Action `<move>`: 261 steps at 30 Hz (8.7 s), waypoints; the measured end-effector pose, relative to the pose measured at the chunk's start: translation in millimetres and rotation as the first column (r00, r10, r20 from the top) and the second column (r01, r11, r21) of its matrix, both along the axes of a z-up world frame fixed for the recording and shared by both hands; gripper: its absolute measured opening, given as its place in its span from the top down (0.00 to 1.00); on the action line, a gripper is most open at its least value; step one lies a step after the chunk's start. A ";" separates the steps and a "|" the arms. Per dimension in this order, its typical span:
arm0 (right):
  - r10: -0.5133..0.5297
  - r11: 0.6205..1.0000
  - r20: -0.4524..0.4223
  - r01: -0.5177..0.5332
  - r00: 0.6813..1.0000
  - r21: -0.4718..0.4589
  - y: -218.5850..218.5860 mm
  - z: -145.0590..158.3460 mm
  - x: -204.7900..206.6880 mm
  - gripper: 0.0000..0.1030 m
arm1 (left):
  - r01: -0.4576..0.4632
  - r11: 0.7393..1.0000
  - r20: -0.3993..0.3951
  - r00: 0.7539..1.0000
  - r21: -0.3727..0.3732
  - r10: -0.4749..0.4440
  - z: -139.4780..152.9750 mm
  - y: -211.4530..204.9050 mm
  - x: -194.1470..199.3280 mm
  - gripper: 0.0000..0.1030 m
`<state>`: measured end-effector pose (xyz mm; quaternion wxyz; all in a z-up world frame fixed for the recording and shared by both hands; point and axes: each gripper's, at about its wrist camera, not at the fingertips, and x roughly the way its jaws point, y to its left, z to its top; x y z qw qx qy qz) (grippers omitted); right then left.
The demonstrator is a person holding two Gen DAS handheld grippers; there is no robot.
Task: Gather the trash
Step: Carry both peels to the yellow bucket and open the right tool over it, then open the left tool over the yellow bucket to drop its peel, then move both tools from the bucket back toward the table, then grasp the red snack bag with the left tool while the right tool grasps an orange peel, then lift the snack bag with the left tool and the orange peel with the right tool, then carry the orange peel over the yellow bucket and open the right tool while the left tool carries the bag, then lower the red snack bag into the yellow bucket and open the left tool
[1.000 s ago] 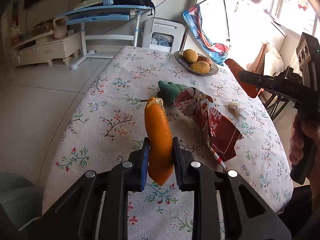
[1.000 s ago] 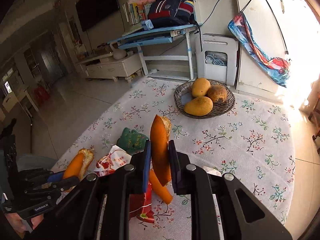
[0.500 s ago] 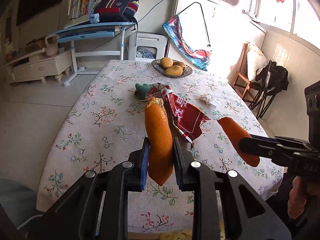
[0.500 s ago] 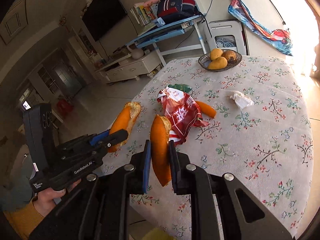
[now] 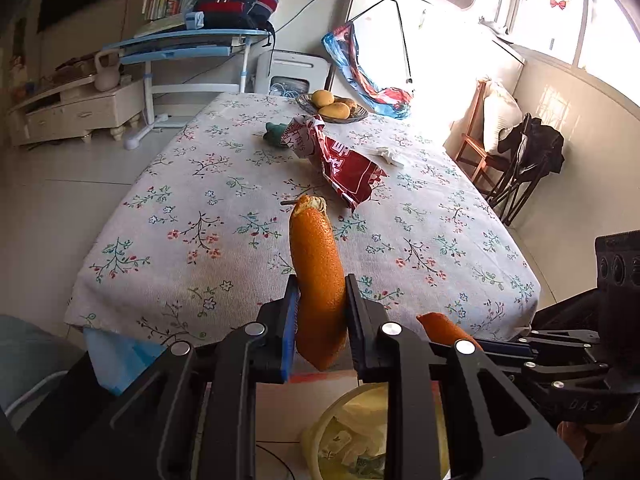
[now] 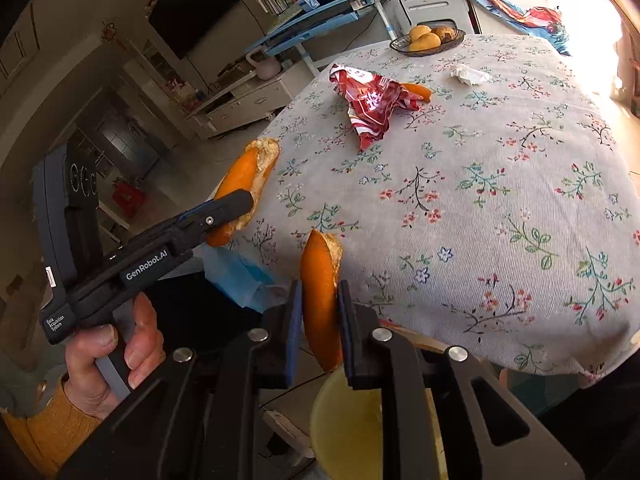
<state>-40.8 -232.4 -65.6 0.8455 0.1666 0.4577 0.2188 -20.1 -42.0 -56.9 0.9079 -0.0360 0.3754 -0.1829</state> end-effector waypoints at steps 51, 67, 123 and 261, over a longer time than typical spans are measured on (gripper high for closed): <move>-0.200 0.974 0.034 0.202 0.979 -0.098 -21.1 -9.7 -60.4 0.39 | -0.167 0.980 0.034 0.986 0.104 0.164 -13.9 -4.6 -67.0 0.12; -0.153 0.974 0.034 0.157 0.988 -0.165 2.5 -16.9 -55.1 0.38 | -0.199 0.977 0.032 0.980 0.074 0.197 -12.8 1.4 -64.3 0.07; -0.153 0.946 0.272 0.221 0.950 -0.239 -67.5 62.6 152.0 0.36 | -0.207 0.978 -0.130 0.971 -0.028 0.202 -3.4 -53.3 169.5 0.07; -0.358 0.928 0.131 0.368 0.925 -0.062 -58.2 12.3 -42.0 0.28 | 0.403 0.880 -0.145 0.914 0.250 -0.378 -47.1 -77.1 -90.8 0.29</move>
